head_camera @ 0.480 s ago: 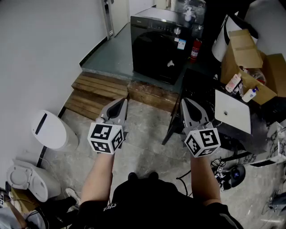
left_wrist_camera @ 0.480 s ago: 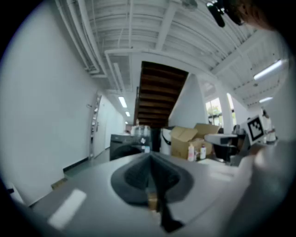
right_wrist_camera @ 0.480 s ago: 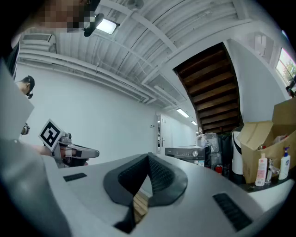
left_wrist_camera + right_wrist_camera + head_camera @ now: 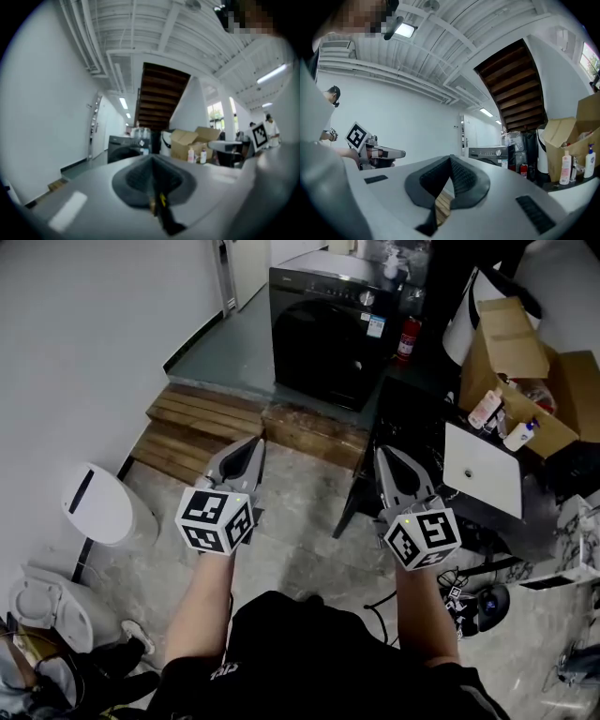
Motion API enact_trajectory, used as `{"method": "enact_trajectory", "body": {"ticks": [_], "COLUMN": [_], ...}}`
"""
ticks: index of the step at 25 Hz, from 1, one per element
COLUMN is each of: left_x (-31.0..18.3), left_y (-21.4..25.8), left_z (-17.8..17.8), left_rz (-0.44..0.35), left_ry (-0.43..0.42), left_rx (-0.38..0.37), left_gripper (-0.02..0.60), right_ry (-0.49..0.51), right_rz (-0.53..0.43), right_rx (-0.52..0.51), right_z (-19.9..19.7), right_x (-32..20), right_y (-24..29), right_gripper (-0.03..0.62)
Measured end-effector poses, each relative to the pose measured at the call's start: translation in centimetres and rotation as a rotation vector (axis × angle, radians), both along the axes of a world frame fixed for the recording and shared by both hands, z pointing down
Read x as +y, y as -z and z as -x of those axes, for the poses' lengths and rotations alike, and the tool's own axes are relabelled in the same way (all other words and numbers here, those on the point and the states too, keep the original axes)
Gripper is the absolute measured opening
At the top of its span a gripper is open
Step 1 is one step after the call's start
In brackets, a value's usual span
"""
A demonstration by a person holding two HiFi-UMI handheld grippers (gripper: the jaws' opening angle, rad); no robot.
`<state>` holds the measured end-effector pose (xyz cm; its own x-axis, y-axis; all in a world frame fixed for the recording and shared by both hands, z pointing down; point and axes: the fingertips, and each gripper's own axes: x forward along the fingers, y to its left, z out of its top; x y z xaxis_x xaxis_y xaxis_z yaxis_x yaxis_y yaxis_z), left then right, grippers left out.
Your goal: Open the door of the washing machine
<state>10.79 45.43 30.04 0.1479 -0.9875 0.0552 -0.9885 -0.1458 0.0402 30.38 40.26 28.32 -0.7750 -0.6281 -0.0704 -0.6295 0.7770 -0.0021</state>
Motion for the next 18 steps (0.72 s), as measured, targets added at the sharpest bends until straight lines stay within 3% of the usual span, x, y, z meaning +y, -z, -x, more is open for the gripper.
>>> {"method": "enact_trajectory", "body": {"ticks": [6,9,14,18], "left_x": [0.0,-0.9,-4.7,-9.6], "left_y": [-1.4,-2.1,-2.5,-1.7], "left_z": [0.1,1.0,2.9,5.2], "left_rz": [0.028,0.038,0.038,0.015], "left_ry": [0.013,-0.002,-0.050,-0.110], "left_rx": [0.012,0.017,0.011,0.000], "left_gripper": [0.008,0.008,0.008,0.008], "right_ry": [0.058,0.081,0.075,0.052], "right_rz": [0.045,0.053,0.070,0.050], "right_rx": [-0.009,-0.012,0.002,-0.001], "right_z": [0.7,2.0,4.7,7.6], "right_x": [0.0,-0.2,-2.7,-6.0], "right_y": [-0.8,-1.2,-2.3,-1.9], "right_gripper": [-0.005,0.047,0.077,0.064]}}
